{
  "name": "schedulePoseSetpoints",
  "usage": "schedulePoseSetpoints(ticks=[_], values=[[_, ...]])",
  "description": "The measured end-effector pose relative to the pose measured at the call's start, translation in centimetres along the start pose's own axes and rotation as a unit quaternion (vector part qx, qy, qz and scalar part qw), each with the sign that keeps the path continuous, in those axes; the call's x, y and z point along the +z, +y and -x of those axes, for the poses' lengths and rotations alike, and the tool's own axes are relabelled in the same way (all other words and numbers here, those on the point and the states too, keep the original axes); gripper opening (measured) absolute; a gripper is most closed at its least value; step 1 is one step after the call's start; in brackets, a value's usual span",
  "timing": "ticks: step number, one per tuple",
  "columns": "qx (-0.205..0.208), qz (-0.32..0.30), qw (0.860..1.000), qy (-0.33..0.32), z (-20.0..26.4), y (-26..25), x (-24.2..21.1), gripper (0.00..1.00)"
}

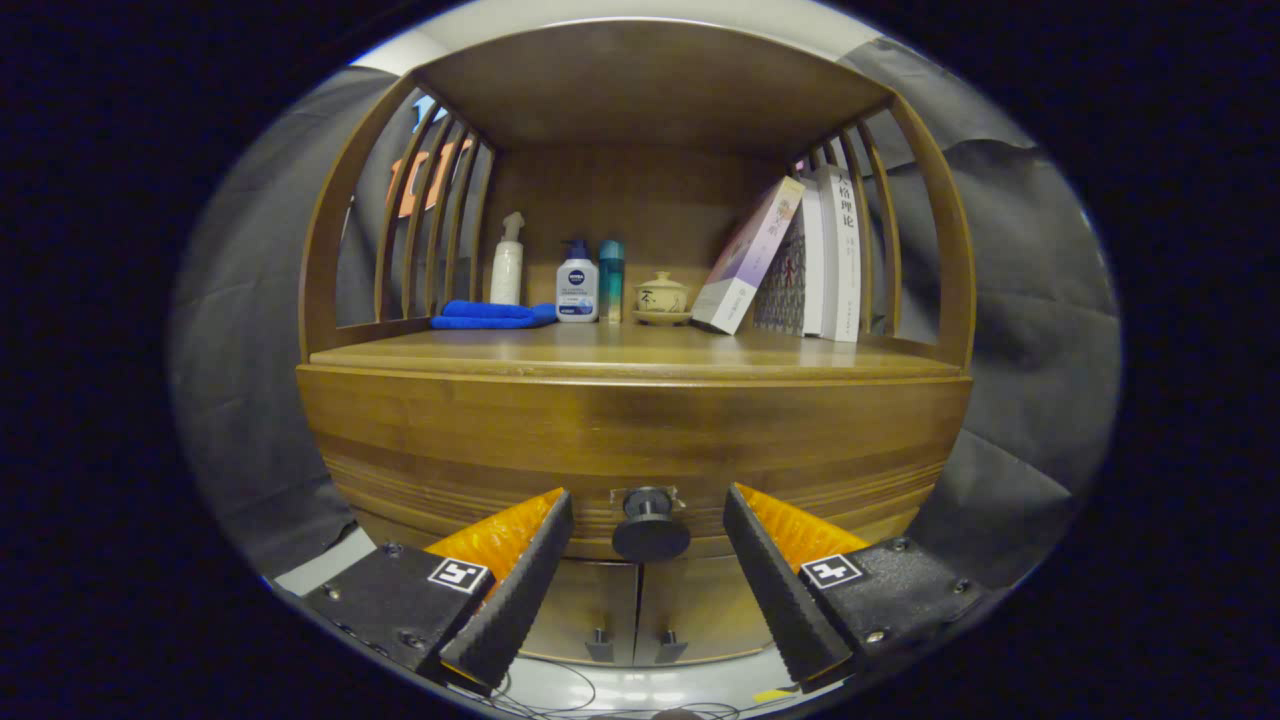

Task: Pull open the drawer, take out the items inside it, and place them on the countertop above the cabinet.

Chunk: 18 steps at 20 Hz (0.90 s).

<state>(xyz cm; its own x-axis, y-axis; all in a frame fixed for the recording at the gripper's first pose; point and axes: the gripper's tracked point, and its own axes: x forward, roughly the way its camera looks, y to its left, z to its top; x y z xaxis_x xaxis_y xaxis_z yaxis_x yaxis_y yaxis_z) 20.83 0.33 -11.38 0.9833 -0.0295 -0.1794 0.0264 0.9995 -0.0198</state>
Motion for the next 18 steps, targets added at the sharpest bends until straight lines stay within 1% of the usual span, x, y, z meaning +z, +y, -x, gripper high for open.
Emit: schedulePoseSetpoints(ticks=[2,4,7,11,14,18], values=[[0.002,0.011,1.000,0.009,-0.9,0.2,-0.7,0.98],[0.005,0.014,1.000,0.009,-1.2,0.2,-1.0,0.93],[0.004,0.005,1.000,0.011,-2.1,0.0,-1.4,0.75],[0.002,-0.015,1.000,0.003,-2.1,-0.4,-1.3,0.54],[0.013,-0.014,1.000,0.017,-1.8,-0.2,-1.4,0.45],[0.009,0.004,1.000,0.020,-1.5,-0.2,-1.5,0.40]])
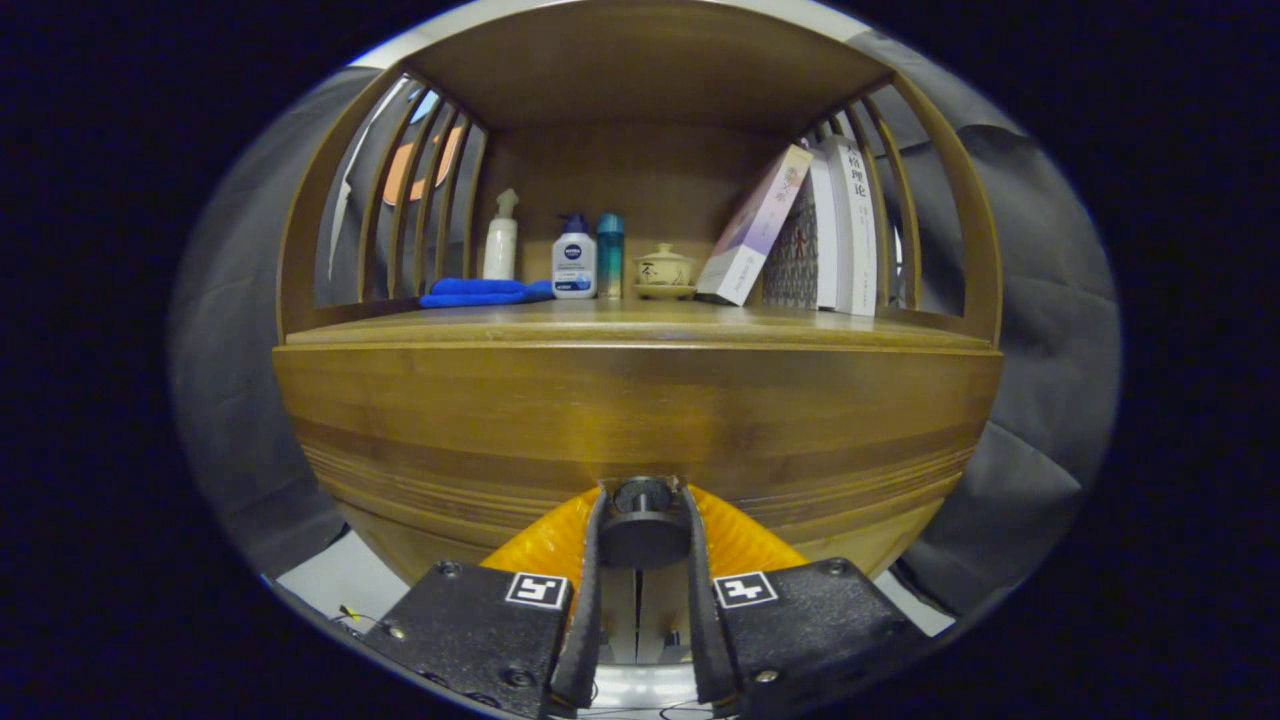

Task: Pull open the drawer, take out the items inside it, and place them on the countertop above the cabinet.

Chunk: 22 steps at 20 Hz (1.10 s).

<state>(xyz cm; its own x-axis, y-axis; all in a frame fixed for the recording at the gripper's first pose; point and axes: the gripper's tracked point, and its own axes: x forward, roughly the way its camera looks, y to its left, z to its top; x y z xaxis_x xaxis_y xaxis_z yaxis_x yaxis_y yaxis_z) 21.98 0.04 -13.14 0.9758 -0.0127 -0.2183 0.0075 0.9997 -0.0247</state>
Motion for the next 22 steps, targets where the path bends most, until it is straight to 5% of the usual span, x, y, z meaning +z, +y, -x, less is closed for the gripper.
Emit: schedulePoseSetpoints(ticks=[22], values=[[0.005,0.018,1.000,0.007,12.4,-0.2,-3.9,0.38]])
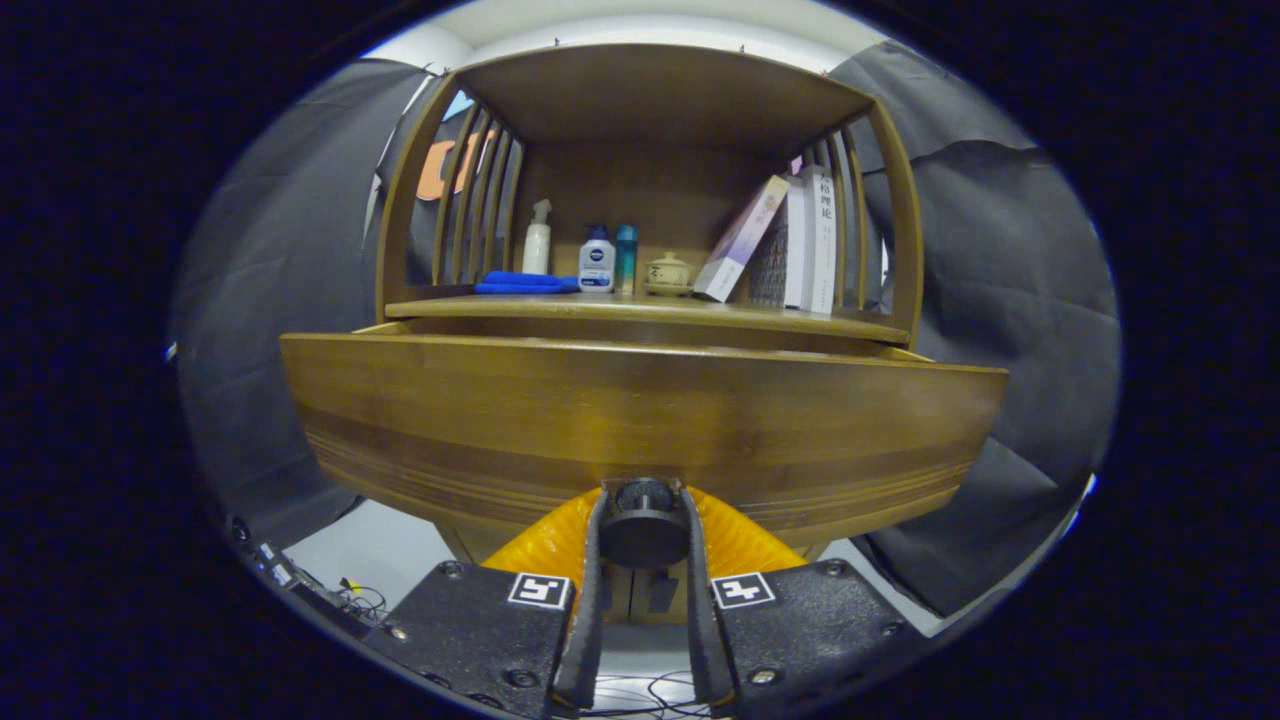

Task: Pull open the drawer, take out the items inside it, and place them on the countertop above the cabinet.

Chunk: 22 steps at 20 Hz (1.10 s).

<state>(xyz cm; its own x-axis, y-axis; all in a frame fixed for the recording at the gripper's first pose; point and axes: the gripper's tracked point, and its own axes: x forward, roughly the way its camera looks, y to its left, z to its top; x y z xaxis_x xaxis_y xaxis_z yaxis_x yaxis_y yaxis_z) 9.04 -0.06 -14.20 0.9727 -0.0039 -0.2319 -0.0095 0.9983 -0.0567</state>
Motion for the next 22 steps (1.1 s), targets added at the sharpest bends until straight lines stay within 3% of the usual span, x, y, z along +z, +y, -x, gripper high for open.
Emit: schedulePoseSetpoints(ticks=[20,22], values=[[0.017,-0.005,1.000,0.017,6.4,0.5,-2.7,0.38],[0.019,-0.007,0.999,0.029,6.7,0.2,-3.2,0.42]])
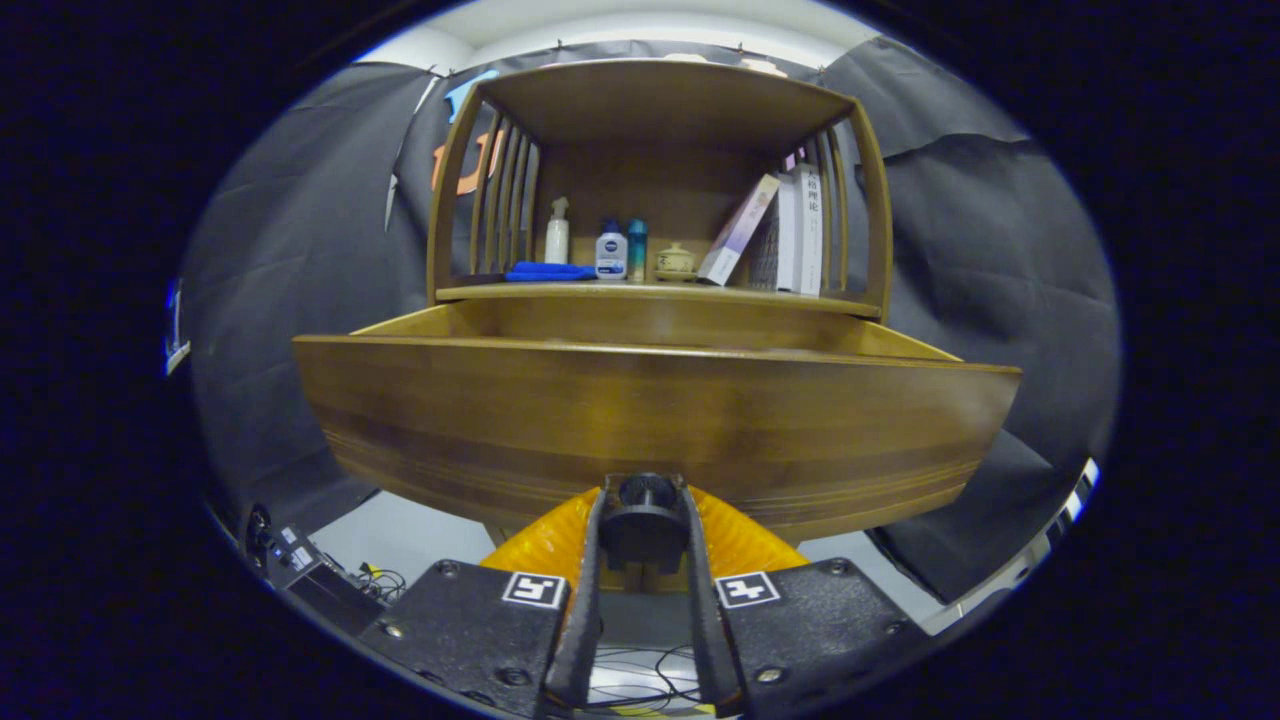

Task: Pull open the drawer, take out the items inside it, and place them on the countertop above the cabinet.

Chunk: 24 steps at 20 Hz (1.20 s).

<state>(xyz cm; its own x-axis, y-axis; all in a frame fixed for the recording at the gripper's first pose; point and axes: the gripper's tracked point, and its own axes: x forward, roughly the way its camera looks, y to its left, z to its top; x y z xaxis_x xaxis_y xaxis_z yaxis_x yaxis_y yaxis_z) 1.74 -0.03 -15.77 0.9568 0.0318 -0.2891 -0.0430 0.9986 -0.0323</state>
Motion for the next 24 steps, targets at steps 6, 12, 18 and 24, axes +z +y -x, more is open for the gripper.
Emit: schedulePoseSetpoints(ticks=[6,12,18,24], values=[[0.003,-0.030,0.999,0.030,3.9,-3.5,0.2,0.97],[0.011,-0.051,0.998,0.024,5.1,-6.2,8.3,0.94],[0.007,-0.010,0.999,0.049,0.9,-6.8,16.0,0.93],[0.022,0.015,0.982,0.189,-6.0,-4.0,16.6,0.93]])
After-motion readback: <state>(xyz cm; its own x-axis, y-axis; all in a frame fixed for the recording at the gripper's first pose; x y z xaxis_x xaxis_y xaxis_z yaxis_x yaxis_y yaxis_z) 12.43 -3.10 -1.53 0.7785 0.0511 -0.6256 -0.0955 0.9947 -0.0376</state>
